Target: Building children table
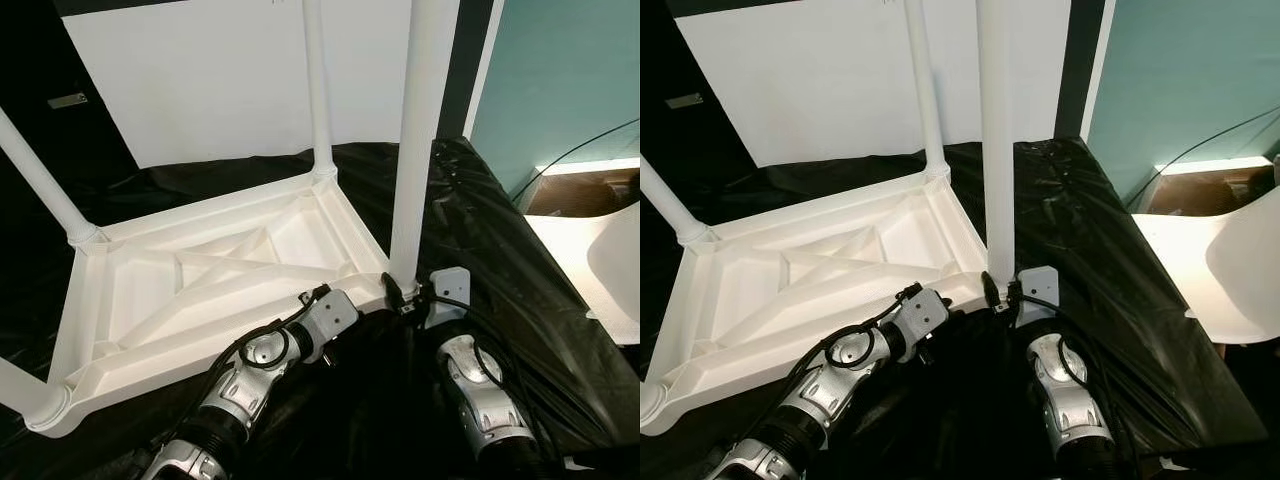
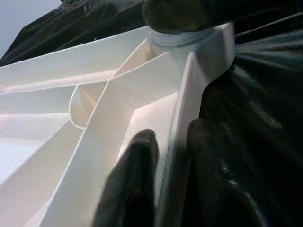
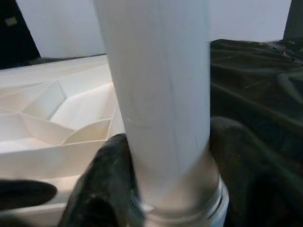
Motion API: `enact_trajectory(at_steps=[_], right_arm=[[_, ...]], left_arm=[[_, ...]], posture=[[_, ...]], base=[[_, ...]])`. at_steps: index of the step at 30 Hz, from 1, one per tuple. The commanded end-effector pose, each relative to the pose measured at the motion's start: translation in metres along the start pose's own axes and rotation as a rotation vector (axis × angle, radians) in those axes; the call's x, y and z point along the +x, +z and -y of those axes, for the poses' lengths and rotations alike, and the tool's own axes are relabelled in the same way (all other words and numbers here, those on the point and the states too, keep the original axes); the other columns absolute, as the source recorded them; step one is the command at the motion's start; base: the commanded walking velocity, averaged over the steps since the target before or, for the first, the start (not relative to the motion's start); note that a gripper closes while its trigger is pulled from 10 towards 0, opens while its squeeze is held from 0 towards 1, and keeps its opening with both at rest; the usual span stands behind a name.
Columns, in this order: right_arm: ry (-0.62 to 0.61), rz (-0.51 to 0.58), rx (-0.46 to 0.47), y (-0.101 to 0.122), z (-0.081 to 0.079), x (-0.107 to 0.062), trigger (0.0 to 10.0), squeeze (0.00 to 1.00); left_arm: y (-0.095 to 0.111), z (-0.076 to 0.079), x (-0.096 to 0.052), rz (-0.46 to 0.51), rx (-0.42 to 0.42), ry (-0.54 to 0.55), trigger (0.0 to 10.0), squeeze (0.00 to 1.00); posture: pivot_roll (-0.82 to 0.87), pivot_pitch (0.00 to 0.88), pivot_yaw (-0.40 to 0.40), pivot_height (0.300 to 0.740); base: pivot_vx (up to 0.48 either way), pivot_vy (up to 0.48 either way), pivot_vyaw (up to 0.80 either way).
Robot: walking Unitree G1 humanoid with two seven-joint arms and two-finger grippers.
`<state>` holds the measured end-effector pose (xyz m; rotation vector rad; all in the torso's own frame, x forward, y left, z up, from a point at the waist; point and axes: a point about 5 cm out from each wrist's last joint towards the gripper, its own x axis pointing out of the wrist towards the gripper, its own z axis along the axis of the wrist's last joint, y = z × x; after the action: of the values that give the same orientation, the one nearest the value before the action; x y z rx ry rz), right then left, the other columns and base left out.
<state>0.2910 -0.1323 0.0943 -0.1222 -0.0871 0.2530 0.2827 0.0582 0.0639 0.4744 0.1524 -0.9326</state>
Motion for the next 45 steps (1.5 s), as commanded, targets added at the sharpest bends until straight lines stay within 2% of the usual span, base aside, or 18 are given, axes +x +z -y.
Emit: enact_trajectory(at_steps=[1,2,3,4,8,9,11,15,16,17,19,21,28,33,38,43,44,45], right_arm=[[-0.052,-0.036,-0.024,-0.003,0.01,0.0,10.0,1.0],[-0.052,-0.036,-0.024,-0.003,0.01,0.0,10.0,1.0],[-0.054,-0.046,-0.025,-0.003,0.01,0.0,10.0,0.35],[-0.059,-0.052,-0.028,-0.004,0.009,-0.001,10.0,0.0],[-0.042,-0.061,-0.046,-0.007,0.006,-0.007,10.0,0.0],[-0.028,-0.068,-0.068,-0.008,0.006,-0.01,10.0,0.0],[-0.02,-0.072,-0.083,-0.009,0.006,-0.012,10.0,0.0],[-0.01,-0.093,-0.129,-0.01,0.011,-0.026,10.0,0.0],[-0.01,-0.093,-0.129,-0.01,0.011,-0.026,10.0,0.0],[-0.018,-0.104,-0.14,-0.01,0.014,-0.03,10.0,0.0],[-0.018,-0.104,-0.14,-0.01,0.014,-0.03,10.0,0.0],[-0.047,-0.137,-0.157,-0.013,0.02,-0.038,10.0,0.0],[-0.099,-0.195,-0.166,-0.015,0.032,-0.053,10.0,0.0],[-0.091,-0.239,-0.165,-0.017,0.033,-0.064,10.0,0.0],[-0.072,-0.245,-0.192,-0.013,0.035,-0.073,10.0,0.0],[-0.124,-0.224,-0.225,-0.011,0.042,-0.075,10.0,0.0],[-0.138,-0.207,-0.219,-0.008,0.042,-0.073,10.0,1.0],[-0.144,-0.196,-0.213,-0.007,0.042,-0.071,10.0,1.0]], left_arm=[[-0.039,0.02,-0.008,-0.147,-0.129,-0.051,10.0,1.0],[-0.039,0.02,-0.008,-0.147,-0.129,-0.051,10.0,1.0],[-0.035,0.013,-0.008,-0.11,-0.142,0.0,10.0,1.0],[-0.031,0.009,-0.009,-0.078,-0.144,0.04,10.0,1.0],[-0.025,0.0,-0.011,-0.017,-0.154,0.148,10.0,1.0],[-0.021,-0.003,-0.013,0.034,-0.193,0.19,10.0,0.0],[-0.019,-0.005,-0.015,0.07,-0.219,0.216,10.0,0.0],[0.002,-0.011,-0.035,0.339,-0.408,0.33,10.0,0.0],[0.002,-0.011,-0.035,0.339,-0.408,0.33,10.0,0.0],[0.005,-0.012,-0.042,0.396,-0.452,0.361,10.0,0.0],[0.005,-0.012,-0.042,0.396,-0.452,0.361,10.0,0.0],[0.006,-0.013,-0.054,0.462,-0.509,0.433,10.0,0.0],[-0.001,-0.012,-0.07,0.459,-0.52,0.513,10.0,0.0],[-0.01,-0.005,-0.076,0.392,-0.483,0.451,10.0,0.0],[-0.012,0.001,-0.085,0.353,-0.464,0.296,10.0,0.0],[-0.013,-0.001,-0.088,0.338,-0.446,0.273,10.0,0.0],[-0.014,0.0,-0.088,0.335,-0.436,0.269,10.0,0.0],[-0.013,0.001,-0.087,0.333,-0.429,0.266,10.0,0.0]], posture=[[-0.09,0.0,0.064,0.74],[-0.09,0.0,0.064,0.74],[-0.09,0.0,0.064,0.74],[-0.09,0.0,0.061,0.74],[-0.1,0.0,0.064,0.74],[-0.11,0.0,0.066,0.74],[-0.11,0.0,0.066,0.74],[-0.12,0.0,0.07,0.74],[-0.12,0.0,0.07,0.74],[-0.12,0.0,0.07,0.74],[-0.12,0.0,0.07,0.74],[-0.12,0.0,0.073,0.74],[-0.12,0.0,0.078,0.74],[-0.12,0.0,0.082,0.74],[-0.13,0.0,0.087,0.74],[-0.14,0.0,0.09,0.74],[-0.14,0.0,0.093,0.74],[-0.14,0.0,0.094,0.74]], base=[[0.0,0.0,0.0],[0.0,0.0,0.0],[0.0,0.0,0.0],[0.0,0.0,0.0],[0.0,0.0,0.0],[0.0,0.0,0.0],[0.0,0.0,0.0],[0.0,0.0,0.0],[0.0,0.0,0.0],[0.0,0.0,0.0],[0.0,0.0,0.0],[0.0,0.0,0.0],[0.0,0.0,0.0],[0.0,0.0,0.0],[0.0,0.0,0.0],[0.0,0.0,0.0],[0.0,0.0,0.0],[0.0,0.0,0.0]])
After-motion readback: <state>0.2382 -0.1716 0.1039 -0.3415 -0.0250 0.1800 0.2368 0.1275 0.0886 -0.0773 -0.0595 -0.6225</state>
